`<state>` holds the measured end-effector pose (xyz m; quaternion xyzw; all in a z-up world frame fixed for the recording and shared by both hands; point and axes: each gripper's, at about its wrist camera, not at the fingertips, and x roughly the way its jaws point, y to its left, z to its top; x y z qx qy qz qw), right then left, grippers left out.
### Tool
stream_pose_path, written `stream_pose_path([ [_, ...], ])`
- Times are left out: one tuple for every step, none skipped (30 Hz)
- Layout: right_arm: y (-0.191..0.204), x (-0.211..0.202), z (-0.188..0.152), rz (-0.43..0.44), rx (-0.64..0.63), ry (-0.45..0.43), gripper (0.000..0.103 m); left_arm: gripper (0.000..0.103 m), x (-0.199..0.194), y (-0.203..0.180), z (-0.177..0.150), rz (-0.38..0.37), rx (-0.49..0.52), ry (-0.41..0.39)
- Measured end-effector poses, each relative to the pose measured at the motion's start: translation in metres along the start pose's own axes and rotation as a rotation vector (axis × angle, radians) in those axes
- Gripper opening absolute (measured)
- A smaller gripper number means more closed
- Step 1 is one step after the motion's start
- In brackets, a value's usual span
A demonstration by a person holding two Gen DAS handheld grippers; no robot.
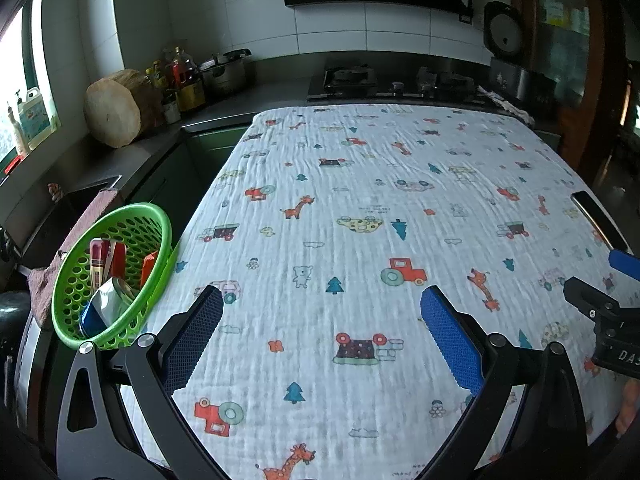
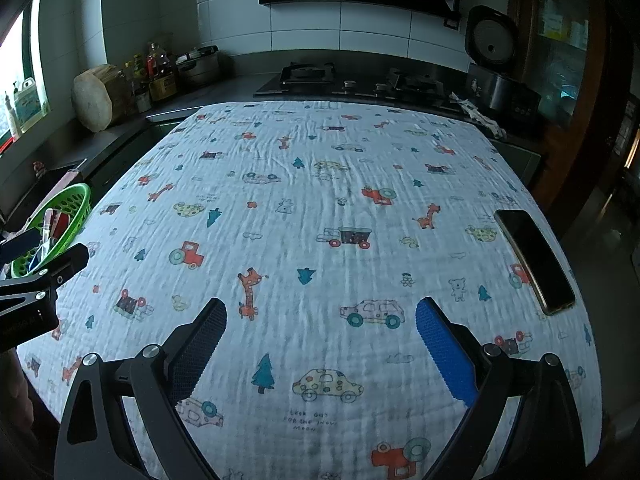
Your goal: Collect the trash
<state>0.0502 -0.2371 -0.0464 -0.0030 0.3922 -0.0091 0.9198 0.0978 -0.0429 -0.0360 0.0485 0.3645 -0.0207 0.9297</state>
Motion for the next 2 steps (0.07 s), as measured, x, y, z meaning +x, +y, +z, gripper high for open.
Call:
stream_pose_path([
  [0.0001, 0.0001, 0.0001, -0.001, -0.002, 0.0, 0.093, 0.098, 0.0002, 0.0004, -0.0002, 0.0, 0.0, 0.001],
  [-0.0001, 0.0003, 0.0, -0.002, -0.001, 0.001, 0.093, 0.098, 0.0004, 0.0006, 0.0001, -0.001, -0.002, 0.003],
])
